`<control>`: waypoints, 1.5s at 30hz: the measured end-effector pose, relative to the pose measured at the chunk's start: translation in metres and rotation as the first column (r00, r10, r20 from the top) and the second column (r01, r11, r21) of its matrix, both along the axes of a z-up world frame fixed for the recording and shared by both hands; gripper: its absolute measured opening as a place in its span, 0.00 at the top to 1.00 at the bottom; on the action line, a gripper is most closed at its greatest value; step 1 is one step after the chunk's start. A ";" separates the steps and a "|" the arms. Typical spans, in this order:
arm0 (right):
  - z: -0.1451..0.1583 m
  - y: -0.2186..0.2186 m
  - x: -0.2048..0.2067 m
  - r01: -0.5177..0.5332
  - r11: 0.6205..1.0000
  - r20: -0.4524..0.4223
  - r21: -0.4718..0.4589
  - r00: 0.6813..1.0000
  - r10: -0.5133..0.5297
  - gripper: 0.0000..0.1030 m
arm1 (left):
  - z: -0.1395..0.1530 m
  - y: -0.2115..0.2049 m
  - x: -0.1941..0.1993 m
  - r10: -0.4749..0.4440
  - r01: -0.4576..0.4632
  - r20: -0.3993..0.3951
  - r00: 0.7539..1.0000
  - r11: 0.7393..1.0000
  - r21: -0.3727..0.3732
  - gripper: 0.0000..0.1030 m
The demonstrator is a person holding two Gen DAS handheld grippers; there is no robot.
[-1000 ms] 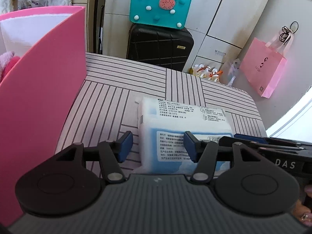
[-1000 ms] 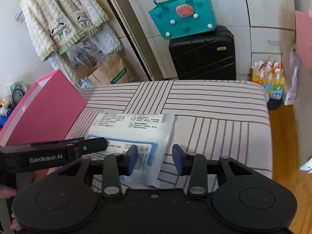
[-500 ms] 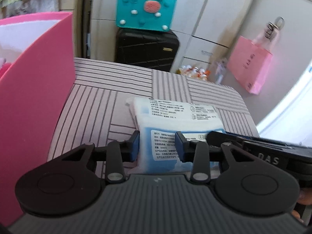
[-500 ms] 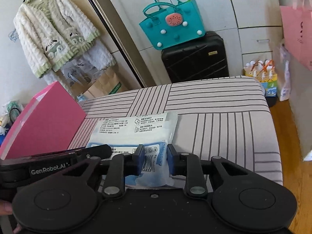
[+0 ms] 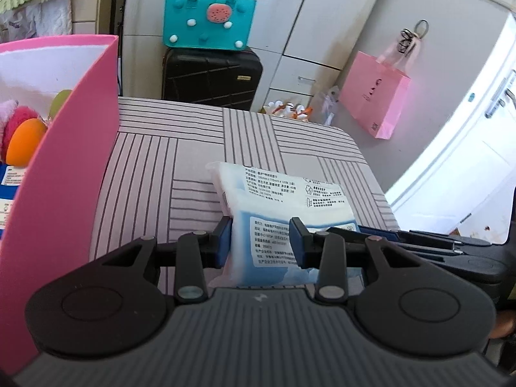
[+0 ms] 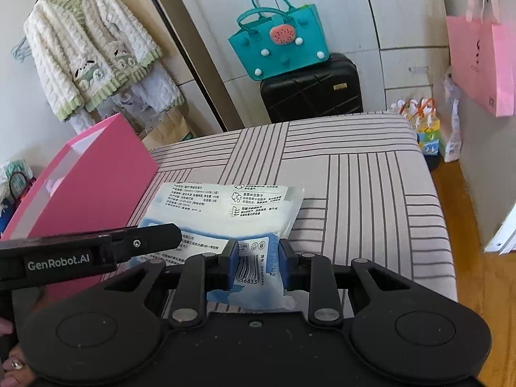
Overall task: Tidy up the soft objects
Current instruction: 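Lift the wet-wipes pack with both tools and carry it over the box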
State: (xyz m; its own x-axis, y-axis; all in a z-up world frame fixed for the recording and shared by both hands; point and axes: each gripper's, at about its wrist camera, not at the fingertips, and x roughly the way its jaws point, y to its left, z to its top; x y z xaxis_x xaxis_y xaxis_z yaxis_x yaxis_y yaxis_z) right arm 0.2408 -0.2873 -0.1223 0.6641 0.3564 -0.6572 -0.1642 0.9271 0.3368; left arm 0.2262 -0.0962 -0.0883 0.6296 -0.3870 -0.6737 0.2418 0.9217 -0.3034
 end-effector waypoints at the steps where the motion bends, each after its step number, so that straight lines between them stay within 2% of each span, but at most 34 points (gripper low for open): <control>1: 0.003 0.002 -0.005 -0.001 1.000 0.005 -0.009 1.000 0.001 0.67 | 0.001 0.000 -0.003 -0.009 0.009 0.002 1.000 1.000 0.003 0.65; 6: 0.016 0.003 -0.020 -0.003 1.000 0.010 -0.023 1.000 0.003 0.62 | 0.012 0.012 -0.014 -0.045 0.045 -0.002 0.999 0.999 -0.018 0.65; 12: 0.030 0.011 -0.032 -0.042 0.999 0.026 -0.010 0.999 0.043 0.54 | 0.029 0.023 -0.033 -0.047 0.048 0.017 0.999 0.998 -0.031 0.65; 25: 0.060 0.030 -0.076 -0.150 0.988 0.056 -0.045 0.987 0.152 0.46 | 0.053 0.056 -0.080 -0.068 0.072 0.065 0.996 0.995 -0.063 0.64; 34: 0.091 0.042 -0.096 -0.275 0.961 0.092 -0.009 0.957 0.275 0.46 | 0.088 0.086 -0.115 -0.095 0.099 0.155 0.983 0.995 -0.019 0.64; 39: 0.115 0.060 -0.105 -0.368 0.929 0.111 -0.031 0.923 0.369 0.46 | 0.104 0.109 -0.127 -0.090 0.091 0.154 0.984 0.996 0.003 0.64; 45: 0.136 0.092 -0.110 -0.448 0.891 0.141 -0.072 0.880 0.454 0.46 | 0.119 0.141 -0.144 -0.039 0.036 0.168 0.985 0.999 0.018 0.64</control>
State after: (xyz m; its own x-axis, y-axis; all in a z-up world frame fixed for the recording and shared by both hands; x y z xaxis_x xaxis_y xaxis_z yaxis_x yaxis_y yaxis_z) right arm 0.1309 -0.1949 0.0141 0.5284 0.6190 -0.5811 -0.6136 0.7515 0.2426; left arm 0.0825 0.0452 0.0309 0.7198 -0.4034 -0.5649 0.3228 0.9150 -0.2421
